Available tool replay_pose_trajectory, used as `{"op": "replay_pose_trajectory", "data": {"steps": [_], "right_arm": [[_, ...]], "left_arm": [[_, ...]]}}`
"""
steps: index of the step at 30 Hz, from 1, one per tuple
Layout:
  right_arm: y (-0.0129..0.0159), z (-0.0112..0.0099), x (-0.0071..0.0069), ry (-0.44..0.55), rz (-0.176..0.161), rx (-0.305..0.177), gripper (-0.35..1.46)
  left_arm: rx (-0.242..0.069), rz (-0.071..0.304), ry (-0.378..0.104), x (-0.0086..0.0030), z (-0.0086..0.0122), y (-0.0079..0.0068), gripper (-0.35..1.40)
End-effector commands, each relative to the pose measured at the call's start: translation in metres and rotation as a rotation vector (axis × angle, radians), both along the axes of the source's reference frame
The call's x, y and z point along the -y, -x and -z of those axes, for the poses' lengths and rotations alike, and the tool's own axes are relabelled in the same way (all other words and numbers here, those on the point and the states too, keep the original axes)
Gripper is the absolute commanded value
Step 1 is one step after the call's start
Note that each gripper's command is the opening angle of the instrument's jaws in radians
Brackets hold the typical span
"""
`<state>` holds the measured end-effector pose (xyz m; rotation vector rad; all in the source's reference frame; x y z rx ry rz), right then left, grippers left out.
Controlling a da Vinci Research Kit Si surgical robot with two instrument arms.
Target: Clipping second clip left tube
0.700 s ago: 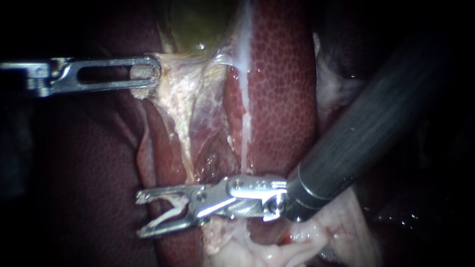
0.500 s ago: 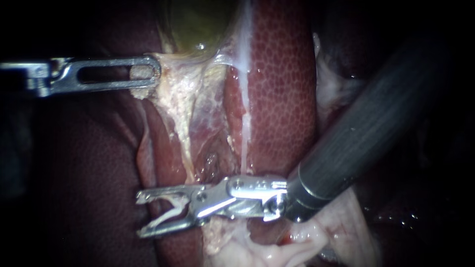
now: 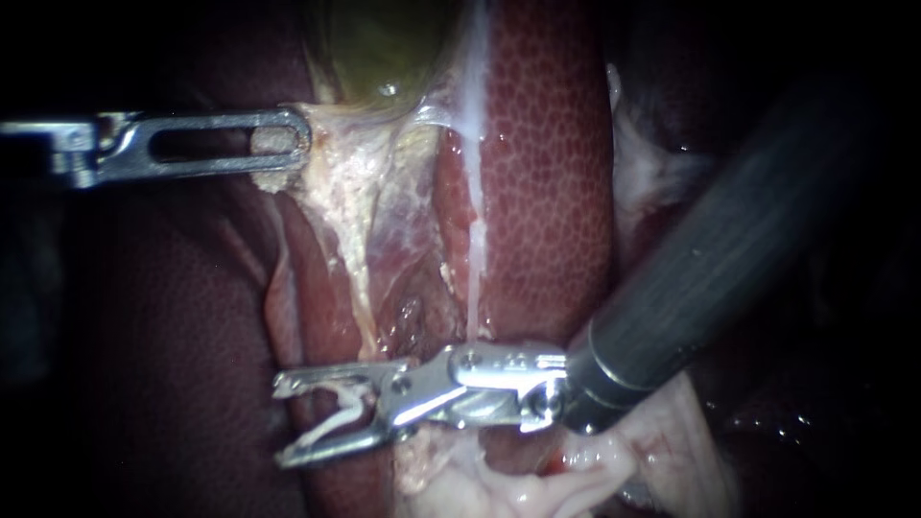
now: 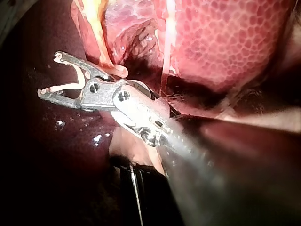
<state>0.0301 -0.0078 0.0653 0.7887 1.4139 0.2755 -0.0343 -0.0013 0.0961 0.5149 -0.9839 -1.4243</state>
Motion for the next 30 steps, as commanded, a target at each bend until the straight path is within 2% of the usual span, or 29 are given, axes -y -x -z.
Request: {"op": "replay_pose_trajectory", "data": {"steps": [1, 10, 16, 24, 30], "right_arm": [[0.0003, 0.0003, -0.0002, -0.002, 0.001, 0.000, 0.49], [0.0035, 0.0032, -0.0025, -0.008, 0.006, -0.015, 0.50], [0.0053, 0.0041, -0.0037, -0.005, 0.009, -0.017, 0.51], [0.0079, 0.0045, -0.0060, 0.010, -0.006, -0.015, 0.51], [0.0091, 0.0030, -0.0072, 0.008, -0.019, -0.004, 0.51]], "left_arm": [[0.000, 0.000, 0.000, 0.0000, 0.0001, -0.0001, -0.35], [0.000, -0.001, 0.000, 0.0000, 0.0001, -0.0001, -0.35], [0.000, -0.001, 0.000, 0.0000, 0.0001, -0.0002, -0.35], [0.000, -0.001, 0.000, 0.0000, 0.0002, -0.0002, -0.35], [0.000, -0.001, 0.000, 0.0000, 0.0002, -0.0002, -0.35]]}}
